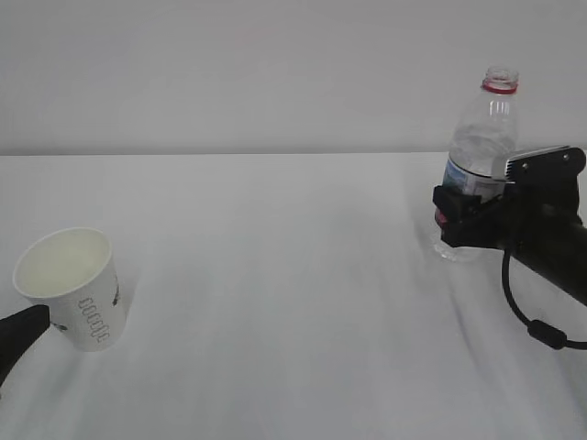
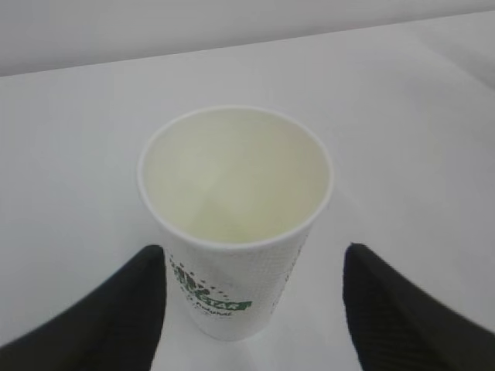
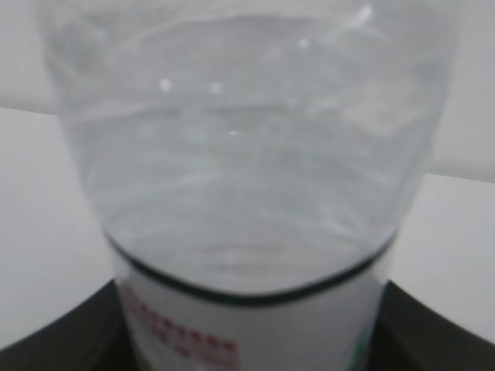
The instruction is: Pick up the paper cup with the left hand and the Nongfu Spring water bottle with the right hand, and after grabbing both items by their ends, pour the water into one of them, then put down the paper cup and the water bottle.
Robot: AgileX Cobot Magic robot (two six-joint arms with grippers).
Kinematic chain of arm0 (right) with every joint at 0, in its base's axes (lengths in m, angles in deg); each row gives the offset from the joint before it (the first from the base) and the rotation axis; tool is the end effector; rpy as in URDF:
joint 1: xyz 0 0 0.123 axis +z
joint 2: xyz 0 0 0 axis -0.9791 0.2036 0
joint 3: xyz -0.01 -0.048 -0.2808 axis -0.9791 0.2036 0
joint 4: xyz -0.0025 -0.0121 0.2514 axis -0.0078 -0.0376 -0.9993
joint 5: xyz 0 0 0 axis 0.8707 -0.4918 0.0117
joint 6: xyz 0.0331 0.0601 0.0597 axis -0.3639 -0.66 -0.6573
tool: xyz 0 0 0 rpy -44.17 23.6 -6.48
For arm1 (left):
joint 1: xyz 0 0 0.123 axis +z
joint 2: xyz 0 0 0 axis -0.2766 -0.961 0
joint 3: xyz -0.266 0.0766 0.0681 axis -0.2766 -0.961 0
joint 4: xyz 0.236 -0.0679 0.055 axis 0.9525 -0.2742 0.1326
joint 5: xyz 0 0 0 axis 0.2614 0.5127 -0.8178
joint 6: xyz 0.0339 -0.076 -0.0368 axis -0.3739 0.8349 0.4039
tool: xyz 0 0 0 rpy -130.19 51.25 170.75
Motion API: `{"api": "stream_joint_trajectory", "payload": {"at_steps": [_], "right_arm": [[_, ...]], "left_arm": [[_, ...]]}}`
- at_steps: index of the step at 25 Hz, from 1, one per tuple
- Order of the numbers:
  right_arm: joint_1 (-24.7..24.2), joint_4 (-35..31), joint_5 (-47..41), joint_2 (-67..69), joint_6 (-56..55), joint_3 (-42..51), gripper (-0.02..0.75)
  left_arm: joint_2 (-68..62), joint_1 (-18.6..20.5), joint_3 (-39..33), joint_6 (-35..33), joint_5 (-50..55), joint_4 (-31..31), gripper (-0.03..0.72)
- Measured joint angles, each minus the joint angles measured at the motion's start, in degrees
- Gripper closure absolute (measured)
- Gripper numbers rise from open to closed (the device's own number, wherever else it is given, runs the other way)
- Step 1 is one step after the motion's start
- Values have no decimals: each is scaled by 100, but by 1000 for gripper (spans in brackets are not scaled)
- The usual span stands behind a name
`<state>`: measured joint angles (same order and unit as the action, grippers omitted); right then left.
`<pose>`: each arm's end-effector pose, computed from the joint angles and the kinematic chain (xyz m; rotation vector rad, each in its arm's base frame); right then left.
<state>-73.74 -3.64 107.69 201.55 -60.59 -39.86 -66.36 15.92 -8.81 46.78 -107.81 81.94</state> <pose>0.3232 0.0449 0.1101 -0.2762 1.7890 0.2077 0.1473 -0.0312 0.1501 0.2788 1.9019 -0.3035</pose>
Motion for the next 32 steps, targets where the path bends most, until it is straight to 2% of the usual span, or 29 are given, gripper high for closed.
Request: {"api": "stream_joint_trajectory", "payload": {"at_steps": [10,19,32], "right_arm": [[0,-414,-237,-786,106,611,297],[0,-526,-246,-1194,117,1225,297],[0,-874,-84,-1207,122,1289,297]], "left_arm": [[0,0,0,0,0,0,182],[0,0,0,0,0,0,188],[0,0,0,0,0,10,188]]}}
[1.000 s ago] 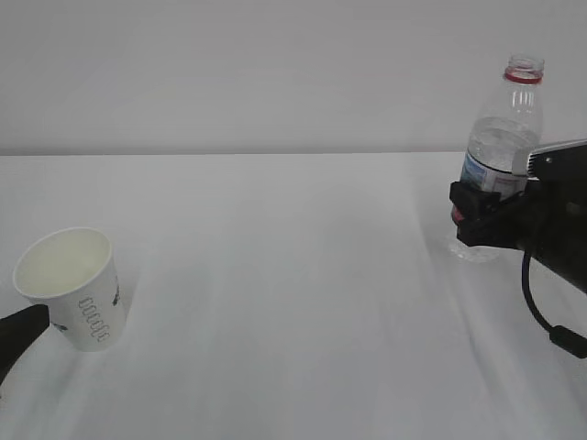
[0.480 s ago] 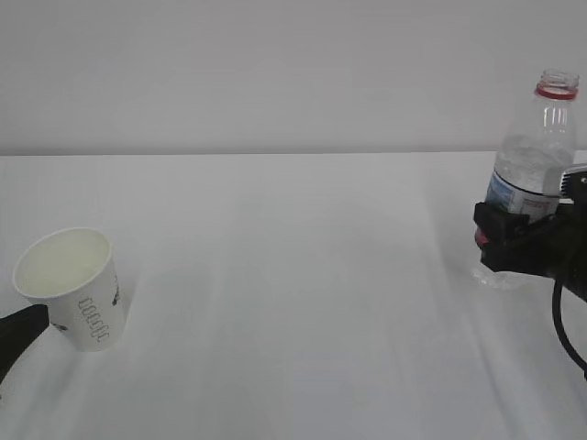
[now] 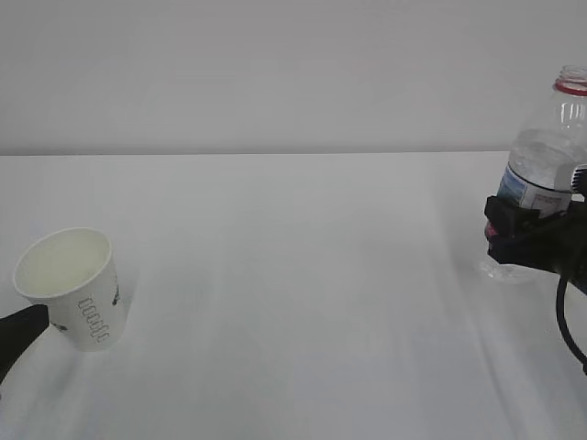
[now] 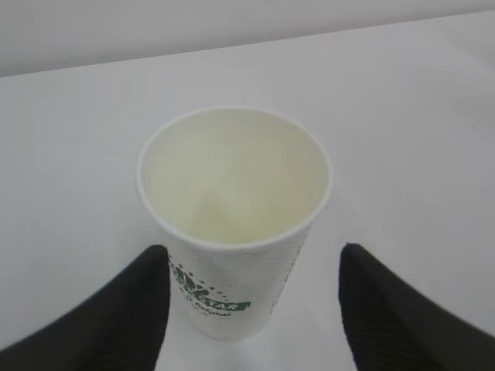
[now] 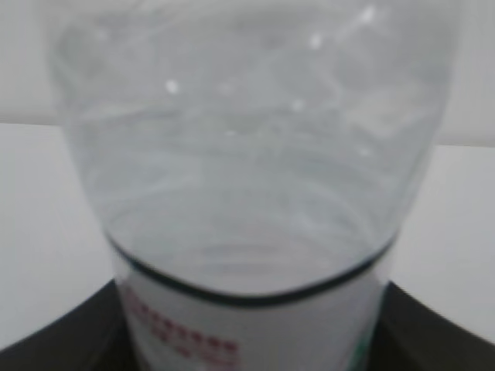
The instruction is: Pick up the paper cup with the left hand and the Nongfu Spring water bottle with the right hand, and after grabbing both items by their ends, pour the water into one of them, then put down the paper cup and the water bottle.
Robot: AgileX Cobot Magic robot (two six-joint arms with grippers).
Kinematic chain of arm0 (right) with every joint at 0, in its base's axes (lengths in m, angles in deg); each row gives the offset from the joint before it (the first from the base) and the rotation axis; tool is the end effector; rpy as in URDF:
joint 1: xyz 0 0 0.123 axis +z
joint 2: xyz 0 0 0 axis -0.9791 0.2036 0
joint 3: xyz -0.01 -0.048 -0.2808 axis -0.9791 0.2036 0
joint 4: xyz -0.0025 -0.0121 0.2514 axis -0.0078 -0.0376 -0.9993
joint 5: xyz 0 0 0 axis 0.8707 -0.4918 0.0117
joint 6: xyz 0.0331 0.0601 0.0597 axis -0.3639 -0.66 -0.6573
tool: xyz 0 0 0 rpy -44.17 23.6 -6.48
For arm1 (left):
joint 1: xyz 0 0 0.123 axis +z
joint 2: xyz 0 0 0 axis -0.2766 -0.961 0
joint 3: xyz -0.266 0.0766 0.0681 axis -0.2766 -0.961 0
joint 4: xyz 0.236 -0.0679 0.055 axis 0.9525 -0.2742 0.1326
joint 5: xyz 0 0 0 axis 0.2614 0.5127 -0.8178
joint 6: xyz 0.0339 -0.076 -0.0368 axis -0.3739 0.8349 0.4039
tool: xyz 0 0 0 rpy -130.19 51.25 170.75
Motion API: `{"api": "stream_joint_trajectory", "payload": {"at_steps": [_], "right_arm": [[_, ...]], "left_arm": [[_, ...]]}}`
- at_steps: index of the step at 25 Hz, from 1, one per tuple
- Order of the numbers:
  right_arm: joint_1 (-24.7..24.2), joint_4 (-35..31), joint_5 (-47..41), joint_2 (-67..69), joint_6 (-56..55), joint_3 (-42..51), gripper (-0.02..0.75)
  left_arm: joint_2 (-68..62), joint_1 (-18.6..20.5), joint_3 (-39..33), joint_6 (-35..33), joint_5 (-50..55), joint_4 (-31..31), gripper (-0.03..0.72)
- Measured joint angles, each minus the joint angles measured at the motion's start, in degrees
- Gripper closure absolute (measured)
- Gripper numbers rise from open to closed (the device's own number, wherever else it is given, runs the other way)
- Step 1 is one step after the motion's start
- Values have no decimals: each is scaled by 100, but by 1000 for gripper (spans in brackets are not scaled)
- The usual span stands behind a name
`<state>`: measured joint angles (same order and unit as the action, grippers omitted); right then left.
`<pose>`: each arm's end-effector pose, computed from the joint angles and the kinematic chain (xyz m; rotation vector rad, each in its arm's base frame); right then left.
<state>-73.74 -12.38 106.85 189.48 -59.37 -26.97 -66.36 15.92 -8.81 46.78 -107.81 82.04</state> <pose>0.2682 0.0286 0.1326 -0.1341 1.8248 0.1253 0.1473 -0.0313 0.1501 0.2808 1.9019 -0.3040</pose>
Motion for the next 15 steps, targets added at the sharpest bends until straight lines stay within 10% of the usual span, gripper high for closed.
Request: {"api": "stream_joint_trajectory", "payload": {"at_steps": [15], "right_arm": [[0,111,39,0,29,0,297]], "left_arm": [[-395,0,0,140,-26,71,13]]}}
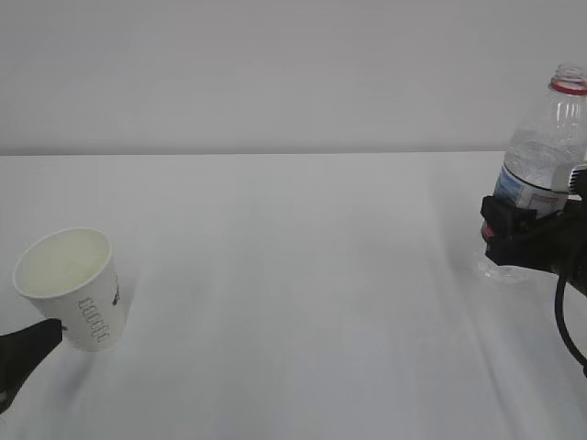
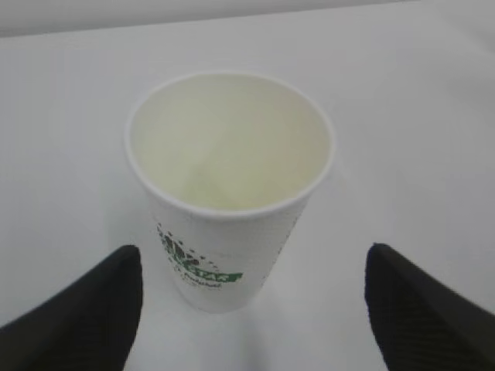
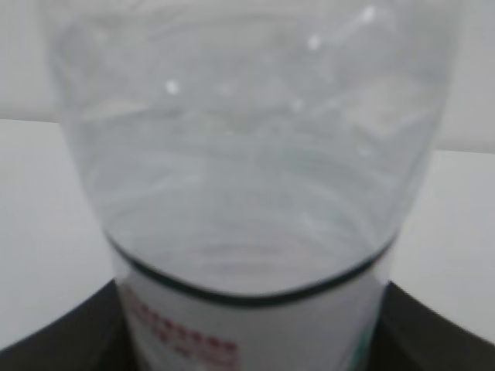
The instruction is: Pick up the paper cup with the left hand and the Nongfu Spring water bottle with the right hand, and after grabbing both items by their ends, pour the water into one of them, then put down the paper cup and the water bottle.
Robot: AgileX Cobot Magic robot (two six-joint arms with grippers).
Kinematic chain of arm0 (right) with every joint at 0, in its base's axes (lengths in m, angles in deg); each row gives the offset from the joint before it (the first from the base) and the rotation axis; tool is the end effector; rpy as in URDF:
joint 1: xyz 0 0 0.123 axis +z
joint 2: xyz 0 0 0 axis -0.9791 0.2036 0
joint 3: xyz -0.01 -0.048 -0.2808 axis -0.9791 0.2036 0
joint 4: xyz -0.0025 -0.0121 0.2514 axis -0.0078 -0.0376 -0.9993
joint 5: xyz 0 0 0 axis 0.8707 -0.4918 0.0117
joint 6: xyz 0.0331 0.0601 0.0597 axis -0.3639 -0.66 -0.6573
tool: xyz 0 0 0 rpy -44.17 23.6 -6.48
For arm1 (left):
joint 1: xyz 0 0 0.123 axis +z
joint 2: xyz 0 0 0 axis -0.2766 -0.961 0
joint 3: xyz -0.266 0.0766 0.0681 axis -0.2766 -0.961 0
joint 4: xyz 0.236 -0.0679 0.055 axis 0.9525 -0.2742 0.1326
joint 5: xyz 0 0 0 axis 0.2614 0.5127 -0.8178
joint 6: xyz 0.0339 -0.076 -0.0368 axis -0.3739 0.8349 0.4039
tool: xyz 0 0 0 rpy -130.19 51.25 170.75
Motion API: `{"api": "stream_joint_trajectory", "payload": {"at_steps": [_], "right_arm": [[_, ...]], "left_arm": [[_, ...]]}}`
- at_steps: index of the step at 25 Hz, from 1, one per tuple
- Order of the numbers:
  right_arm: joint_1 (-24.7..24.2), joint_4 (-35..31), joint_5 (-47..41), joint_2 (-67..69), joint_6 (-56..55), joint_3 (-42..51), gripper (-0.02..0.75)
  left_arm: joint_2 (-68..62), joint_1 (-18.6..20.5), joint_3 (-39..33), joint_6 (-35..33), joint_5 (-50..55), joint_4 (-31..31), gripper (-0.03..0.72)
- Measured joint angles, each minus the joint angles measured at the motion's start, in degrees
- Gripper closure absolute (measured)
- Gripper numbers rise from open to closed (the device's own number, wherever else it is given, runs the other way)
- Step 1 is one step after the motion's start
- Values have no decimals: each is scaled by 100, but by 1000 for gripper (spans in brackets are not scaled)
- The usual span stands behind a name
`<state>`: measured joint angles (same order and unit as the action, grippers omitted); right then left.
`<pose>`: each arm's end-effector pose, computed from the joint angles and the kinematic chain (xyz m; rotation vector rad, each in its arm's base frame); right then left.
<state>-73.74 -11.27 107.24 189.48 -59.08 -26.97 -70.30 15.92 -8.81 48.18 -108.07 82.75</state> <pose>0.2680 0.0301 0.1332 -0.1590 1.8166 0.1308 0.1486 -0.0322 0.1402 0.2637 1.9698 -0.3381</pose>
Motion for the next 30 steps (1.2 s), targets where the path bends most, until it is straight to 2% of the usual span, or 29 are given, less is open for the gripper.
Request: {"api": "stream_joint_trajectory", "payload": {"at_steps": [10,15,23,30], "right_arm": [[0,165,0,0,15,0,297],[0,226,0,0,21,0,297],[0,260,0,0,102,0,297],[0,260,0,-8,140,0,298]], "left_arm": [[-1483,0,32,-99,-1438,-14,-2],[-2038,0,32,-327,-1510,-228,-2],[-2101,0,58,-792,-1565,-398,-3],[-2446,0,182,-889,-1580,-405,-3]]}}
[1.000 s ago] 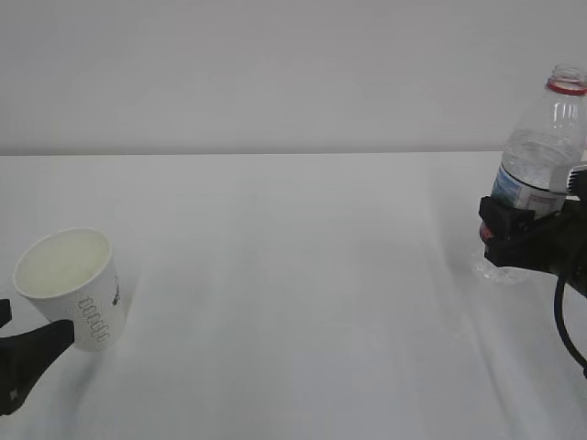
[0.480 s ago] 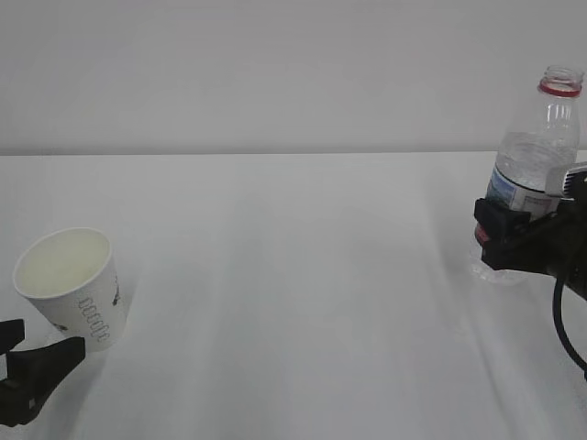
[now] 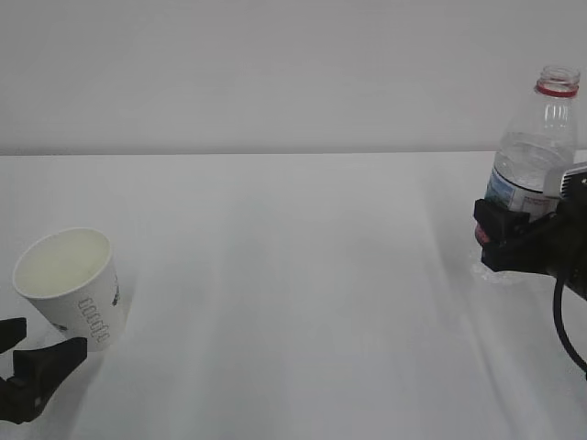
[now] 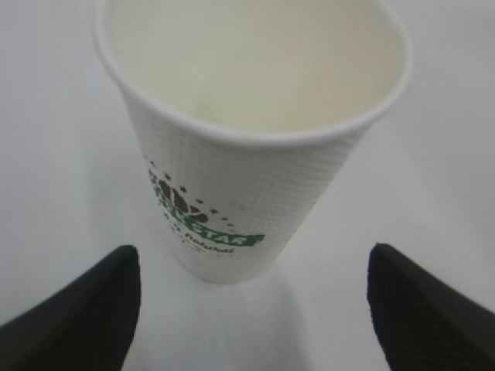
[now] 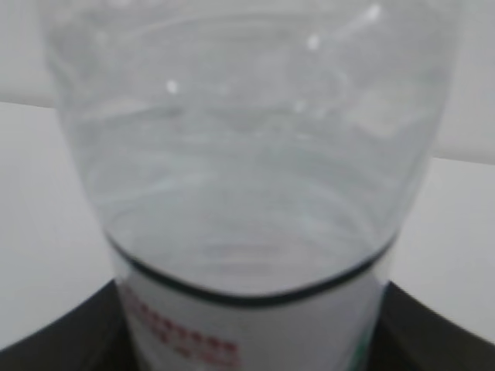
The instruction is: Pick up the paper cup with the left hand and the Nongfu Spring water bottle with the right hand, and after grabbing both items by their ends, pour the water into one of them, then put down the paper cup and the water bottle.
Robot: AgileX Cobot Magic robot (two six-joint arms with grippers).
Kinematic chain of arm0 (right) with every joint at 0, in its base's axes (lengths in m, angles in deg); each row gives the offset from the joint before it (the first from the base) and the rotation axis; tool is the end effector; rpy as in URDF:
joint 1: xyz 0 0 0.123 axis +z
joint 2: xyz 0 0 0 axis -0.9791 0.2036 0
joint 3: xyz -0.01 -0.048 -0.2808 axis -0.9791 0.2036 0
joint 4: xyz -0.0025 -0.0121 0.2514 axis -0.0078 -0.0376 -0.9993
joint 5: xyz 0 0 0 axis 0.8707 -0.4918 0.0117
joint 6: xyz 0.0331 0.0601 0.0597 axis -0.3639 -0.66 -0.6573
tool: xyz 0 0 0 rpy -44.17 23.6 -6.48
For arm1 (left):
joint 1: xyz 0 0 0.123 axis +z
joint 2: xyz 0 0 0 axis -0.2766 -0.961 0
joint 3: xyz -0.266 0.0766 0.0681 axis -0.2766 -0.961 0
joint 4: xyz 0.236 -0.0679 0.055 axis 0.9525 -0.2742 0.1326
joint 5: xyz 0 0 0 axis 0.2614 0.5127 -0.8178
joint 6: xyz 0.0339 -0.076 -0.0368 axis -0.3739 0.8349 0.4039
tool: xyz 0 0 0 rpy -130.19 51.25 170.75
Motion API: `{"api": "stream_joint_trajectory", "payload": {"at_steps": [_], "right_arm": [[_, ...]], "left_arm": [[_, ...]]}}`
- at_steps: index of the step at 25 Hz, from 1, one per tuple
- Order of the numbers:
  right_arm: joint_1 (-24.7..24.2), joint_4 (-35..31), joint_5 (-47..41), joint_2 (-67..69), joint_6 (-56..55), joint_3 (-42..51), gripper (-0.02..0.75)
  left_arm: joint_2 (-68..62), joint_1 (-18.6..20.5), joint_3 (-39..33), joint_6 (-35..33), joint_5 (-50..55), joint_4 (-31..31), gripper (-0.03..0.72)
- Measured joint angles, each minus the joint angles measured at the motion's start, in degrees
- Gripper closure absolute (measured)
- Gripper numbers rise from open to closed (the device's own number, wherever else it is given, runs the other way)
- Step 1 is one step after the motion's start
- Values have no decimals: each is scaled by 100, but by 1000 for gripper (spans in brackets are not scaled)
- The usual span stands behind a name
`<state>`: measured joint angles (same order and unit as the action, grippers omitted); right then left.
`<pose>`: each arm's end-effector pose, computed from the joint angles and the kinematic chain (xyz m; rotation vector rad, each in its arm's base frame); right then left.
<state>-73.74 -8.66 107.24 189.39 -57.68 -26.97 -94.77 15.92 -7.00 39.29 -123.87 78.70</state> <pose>0.2673 0.0336 0.1335 -0.2295 1.8090 0.1335 0.1681 -0.0329 0.0990 0.2669 2.0587 -0.3587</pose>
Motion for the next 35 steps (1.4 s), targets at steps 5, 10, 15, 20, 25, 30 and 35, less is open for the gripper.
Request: {"api": "stream_joint_trajectory", "payload": {"at_steps": [5,10,15,20,25,30,35], "right_arm": [[0,0,0,0,11,0,298],[0,3,0,0,65,0,298],[0,3,0,0,65,0,298],[0,13,9,0,65,0,298],[0,13,9,0,95,0,298],[0,13,9,0,105,0,298],[0,16,9,0,108,0,298]], "left_arm": [[-210,0,180,-10,-4,71,-3],[-310,0,389,-10,-4,81,-3],[-400,0,551,-10,-13,94,-3],[-583,0,690,-10,-13,176,-3],[-597,0,690,-10,-13,176,-3],[-597,0,705,-10,-13,176,-3],[-745,0,856,-21,-13,176,-3]]}}
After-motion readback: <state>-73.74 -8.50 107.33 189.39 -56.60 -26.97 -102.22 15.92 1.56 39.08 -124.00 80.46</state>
